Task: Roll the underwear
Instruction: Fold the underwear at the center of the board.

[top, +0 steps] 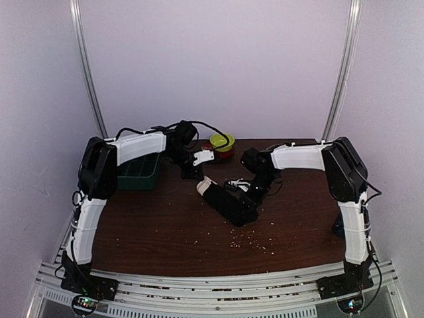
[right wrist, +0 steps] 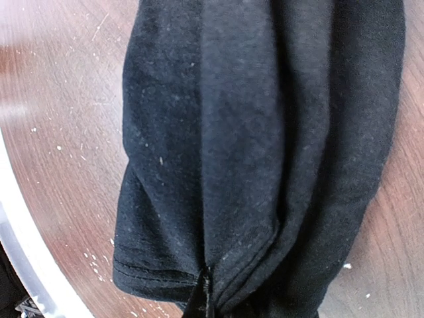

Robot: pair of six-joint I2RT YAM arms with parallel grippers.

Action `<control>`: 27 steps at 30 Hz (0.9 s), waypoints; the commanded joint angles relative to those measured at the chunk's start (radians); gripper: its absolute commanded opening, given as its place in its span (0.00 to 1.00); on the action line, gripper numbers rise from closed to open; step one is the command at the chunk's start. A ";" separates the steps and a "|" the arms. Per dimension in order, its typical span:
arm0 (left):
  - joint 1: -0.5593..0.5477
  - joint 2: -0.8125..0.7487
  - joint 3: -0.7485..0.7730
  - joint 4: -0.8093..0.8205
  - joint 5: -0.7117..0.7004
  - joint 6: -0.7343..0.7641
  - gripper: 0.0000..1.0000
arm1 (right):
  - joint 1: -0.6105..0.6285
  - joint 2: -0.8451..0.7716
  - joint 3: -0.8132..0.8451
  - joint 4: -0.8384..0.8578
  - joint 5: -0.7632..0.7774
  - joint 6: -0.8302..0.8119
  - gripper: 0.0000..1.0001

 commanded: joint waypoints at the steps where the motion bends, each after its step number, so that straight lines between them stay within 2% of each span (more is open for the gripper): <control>1: 0.009 0.053 0.064 0.030 -0.051 -0.049 0.20 | -0.012 0.011 -0.058 0.009 0.079 0.013 0.00; 4: 0.007 0.077 0.079 0.030 -0.045 -0.067 0.25 | -0.012 -0.004 -0.064 0.016 0.079 0.020 0.00; 11: -0.007 0.110 0.083 0.072 -0.090 -0.123 0.28 | -0.012 -0.067 -0.088 0.044 0.079 0.053 0.02; 16: -0.005 0.078 0.042 0.172 -0.230 -0.222 0.29 | -0.012 -0.089 -0.081 0.046 0.090 0.079 0.02; 19: 0.000 0.024 -0.020 0.246 -0.281 -0.252 0.34 | -0.012 -0.107 -0.081 0.052 0.100 0.101 0.06; 24: 0.006 -0.079 -0.100 0.330 -0.298 -0.254 0.59 | -0.012 -0.167 -0.090 0.072 0.168 0.134 0.14; 27: 0.010 -0.125 -0.109 0.335 -0.270 -0.230 0.78 | -0.012 -0.189 -0.088 0.080 0.185 0.147 0.11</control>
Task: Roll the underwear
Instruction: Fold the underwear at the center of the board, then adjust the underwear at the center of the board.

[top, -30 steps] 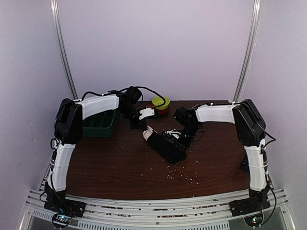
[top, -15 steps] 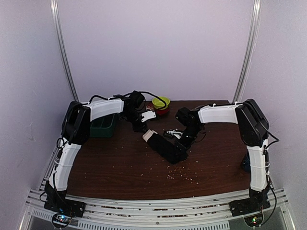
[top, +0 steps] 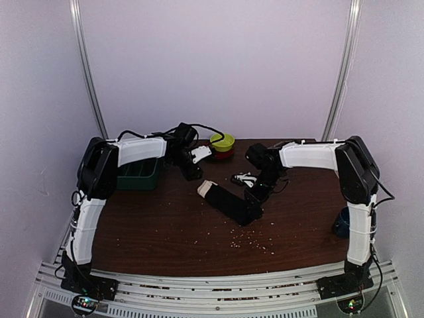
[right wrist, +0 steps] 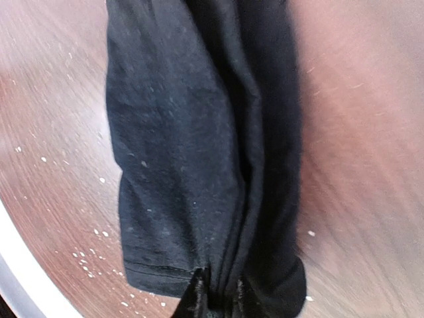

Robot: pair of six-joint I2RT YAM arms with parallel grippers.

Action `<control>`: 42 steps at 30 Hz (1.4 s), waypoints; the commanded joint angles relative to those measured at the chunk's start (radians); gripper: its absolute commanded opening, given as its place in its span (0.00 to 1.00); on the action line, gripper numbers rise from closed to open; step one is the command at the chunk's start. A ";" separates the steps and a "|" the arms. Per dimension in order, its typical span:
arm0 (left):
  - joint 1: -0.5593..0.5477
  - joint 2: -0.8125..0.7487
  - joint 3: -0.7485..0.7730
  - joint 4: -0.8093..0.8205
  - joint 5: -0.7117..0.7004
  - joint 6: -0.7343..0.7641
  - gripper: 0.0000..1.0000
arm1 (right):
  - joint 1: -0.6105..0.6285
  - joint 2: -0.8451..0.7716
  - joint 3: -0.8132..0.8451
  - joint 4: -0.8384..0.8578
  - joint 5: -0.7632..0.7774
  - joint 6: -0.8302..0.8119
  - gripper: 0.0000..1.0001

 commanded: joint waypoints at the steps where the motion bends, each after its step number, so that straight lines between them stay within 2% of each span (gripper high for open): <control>1: 0.011 -0.126 -0.014 0.102 -0.003 0.010 0.84 | -0.010 -0.069 -0.001 0.022 0.060 0.031 0.10; 3: 0.012 -0.152 -0.019 0.098 0.010 0.037 0.88 | -0.009 -0.070 0.001 0.017 0.058 0.033 0.05; 7: 0.013 -0.207 -0.080 0.089 0.093 0.101 0.87 | -0.011 -0.060 -0.001 0.014 0.070 0.036 0.00; 9: 0.011 -0.235 -0.124 0.085 0.152 0.141 0.77 | -0.015 -0.057 -0.002 0.013 0.086 0.045 0.00; 12: -0.001 -0.268 -0.185 0.054 0.267 0.213 0.50 | -0.025 -0.057 -0.002 0.014 0.106 0.058 0.00; 13: -0.009 -0.275 -0.206 0.048 0.283 0.237 0.44 | -0.030 -0.055 -0.002 0.013 0.112 0.062 0.00; 15: -0.032 -0.283 -0.239 0.046 0.288 0.281 0.37 | -0.041 -0.050 -0.001 0.013 0.124 0.071 0.00; 21: -0.081 -0.255 -0.248 0.046 0.301 0.338 0.32 | -0.079 -0.016 0.001 0.018 0.129 0.079 0.00; 26: -0.106 -0.238 -0.243 0.044 0.340 0.386 0.23 | -0.120 0.028 0.006 0.024 0.127 0.079 0.00; 29: -0.137 -0.213 -0.242 0.035 0.317 0.433 0.11 | -0.146 0.050 0.004 0.034 0.117 0.078 0.00; 31: -0.153 -0.179 -0.233 0.035 0.280 0.446 0.08 | -0.159 0.059 0.000 0.044 0.111 0.079 0.00; 35: -0.161 -0.100 -0.172 0.071 0.215 0.409 0.05 | -0.163 0.073 -0.006 0.047 0.104 0.072 0.00; 40: -0.161 -0.068 -0.192 0.254 0.110 0.359 0.06 | -0.165 0.071 -0.028 0.057 0.105 0.061 0.00; 42: -0.161 -0.037 -0.174 0.272 0.059 0.342 0.05 | -0.167 0.069 -0.035 0.059 0.104 0.056 0.00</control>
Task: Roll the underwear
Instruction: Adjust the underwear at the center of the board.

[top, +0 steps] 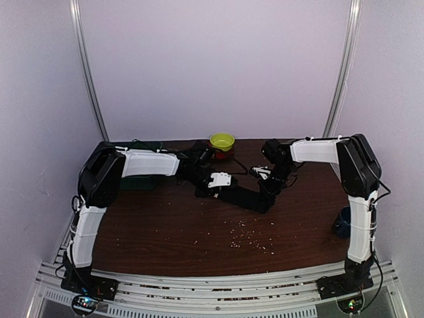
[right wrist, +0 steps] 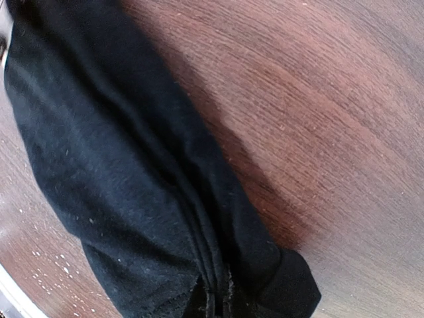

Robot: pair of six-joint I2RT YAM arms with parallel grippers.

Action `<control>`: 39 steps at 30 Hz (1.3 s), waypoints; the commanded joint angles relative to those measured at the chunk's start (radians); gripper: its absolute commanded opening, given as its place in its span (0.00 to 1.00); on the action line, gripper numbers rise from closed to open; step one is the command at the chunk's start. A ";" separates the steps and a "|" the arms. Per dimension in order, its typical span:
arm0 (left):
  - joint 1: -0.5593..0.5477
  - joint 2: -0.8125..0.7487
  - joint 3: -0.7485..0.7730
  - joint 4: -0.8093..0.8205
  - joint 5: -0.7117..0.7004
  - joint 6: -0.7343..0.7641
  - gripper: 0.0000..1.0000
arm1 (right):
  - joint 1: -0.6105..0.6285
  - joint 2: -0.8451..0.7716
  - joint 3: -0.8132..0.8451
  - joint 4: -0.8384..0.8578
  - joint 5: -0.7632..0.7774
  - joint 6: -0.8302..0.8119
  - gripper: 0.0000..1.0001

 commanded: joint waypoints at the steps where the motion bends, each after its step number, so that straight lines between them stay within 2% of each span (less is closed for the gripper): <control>1: 0.007 0.043 0.042 0.146 -0.143 -0.045 0.04 | -0.010 0.032 -0.035 0.021 0.023 -0.017 0.00; 5: 0.008 0.099 0.077 0.118 -0.170 -0.046 0.03 | -0.014 0.026 -0.033 0.020 0.028 -0.019 0.00; 12: 0.006 0.227 0.214 -0.063 -0.156 -0.051 0.05 | -0.015 0.009 -0.022 0.014 0.059 -0.014 0.02; 20: 0.007 0.220 0.244 -0.203 -0.110 -0.080 0.03 | -0.014 -0.212 -0.025 0.091 0.152 0.054 0.25; 24: 0.007 0.194 0.238 -0.261 -0.097 -0.129 0.07 | -0.009 -0.356 -0.114 0.198 0.201 0.095 0.39; 26: 0.008 0.169 0.215 -0.248 -0.122 -0.141 0.14 | -0.009 -0.392 -0.169 0.262 0.214 0.108 0.43; 27: 0.009 0.155 0.205 -0.231 -0.136 -0.144 0.22 | -0.010 -0.400 -0.189 0.283 0.223 0.117 0.43; 30: 0.019 0.128 0.211 -0.202 -0.145 -0.159 0.56 | -0.010 -0.381 -0.220 0.328 0.261 0.138 0.45; 32: 0.023 0.116 0.236 -0.202 -0.142 -0.163 0.83 | -0.012 -0.356 -0.222 0.341 0.293 0.153 0.50; 33: 0.023 0.110 0.251 -0.202 -0.143 -0.166 0.92 | -0.013 -0.346 -0.228 0.357 0.305 0.159 0.52; 34: 0.022 0.103 0.266 -0.204 -0.145 -0.170 0.98 | -0.016 -0.335 -0.234 0.373 0.308 0.162 0.53; 39: 0.025 0.019 0.274 -0.205 -0.142 -0.183 0.98 | -0.026 -0.266 -0.233 0.399 0.348 0.160 0.57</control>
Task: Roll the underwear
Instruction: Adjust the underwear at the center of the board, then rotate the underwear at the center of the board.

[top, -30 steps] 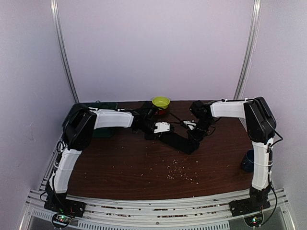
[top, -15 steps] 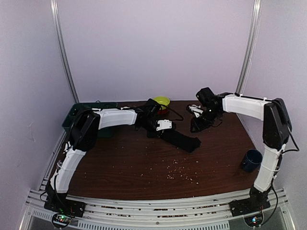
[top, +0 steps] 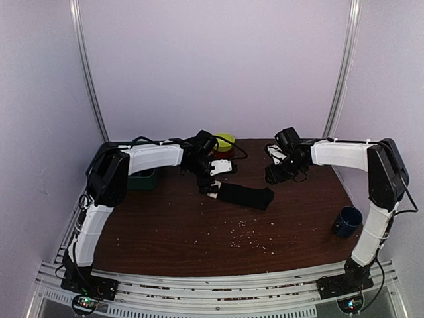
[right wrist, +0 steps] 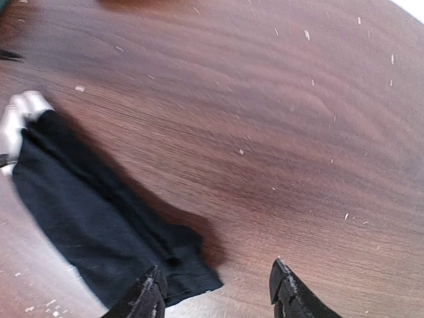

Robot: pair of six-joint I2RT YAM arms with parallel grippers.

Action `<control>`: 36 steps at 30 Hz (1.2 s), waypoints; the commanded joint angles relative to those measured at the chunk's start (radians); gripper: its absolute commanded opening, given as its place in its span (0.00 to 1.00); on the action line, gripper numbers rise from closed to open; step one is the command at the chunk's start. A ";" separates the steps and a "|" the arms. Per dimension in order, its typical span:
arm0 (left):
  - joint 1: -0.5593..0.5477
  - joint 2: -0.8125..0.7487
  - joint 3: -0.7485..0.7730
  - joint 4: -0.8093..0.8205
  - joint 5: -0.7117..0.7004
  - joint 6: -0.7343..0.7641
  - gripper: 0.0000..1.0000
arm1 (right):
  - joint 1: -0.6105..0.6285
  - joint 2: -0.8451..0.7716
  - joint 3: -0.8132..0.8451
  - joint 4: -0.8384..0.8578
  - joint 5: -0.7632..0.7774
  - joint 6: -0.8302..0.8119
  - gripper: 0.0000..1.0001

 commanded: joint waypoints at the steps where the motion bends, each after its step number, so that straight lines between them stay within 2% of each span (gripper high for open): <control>1: 0.006 -0.116 -0.001 -0.046 -0.005 -0.024 0.98 | -0.018 0.046 0.006 0.052 0.098 0.016 0.58; 4: 0.015 -0.208 -0.062 -0.037 -0.001 -0.048 0.98 | -0.024 0.087 0.016 0.046 0.180 0.005 0.62; 9: 0.022 -0.350 -0.268 0.049 -0.006 -0.088 0.98 | -0.038 0.132 0.023 0.031 0.248 -0.009 0.65; 16: 0.033 -0.482 -0.511 0.160 0.021 -0.140 0.98 | -0.008 0.128 -0.043 -0.015 0.221 -0.027 0.63; 19: 0.034 -0.518 -0.589 0.207 0.033 -0.141 0.98 | 0.039 0.104 -0.080 -0.022 0.194 -0.027 0.63; 27: 0.035 -0.567 -0.642 0.218 0.101 -0.121 0.98 | 0.209 0.080 -0.110 -0.024 0.066 -0.058 0.62; 36: 0.034 -0.665 -0.845 0.295 0.234 0.093 0.98 | 0.478 0.091 -0.101 0.006 -0.058 -0.091 0.62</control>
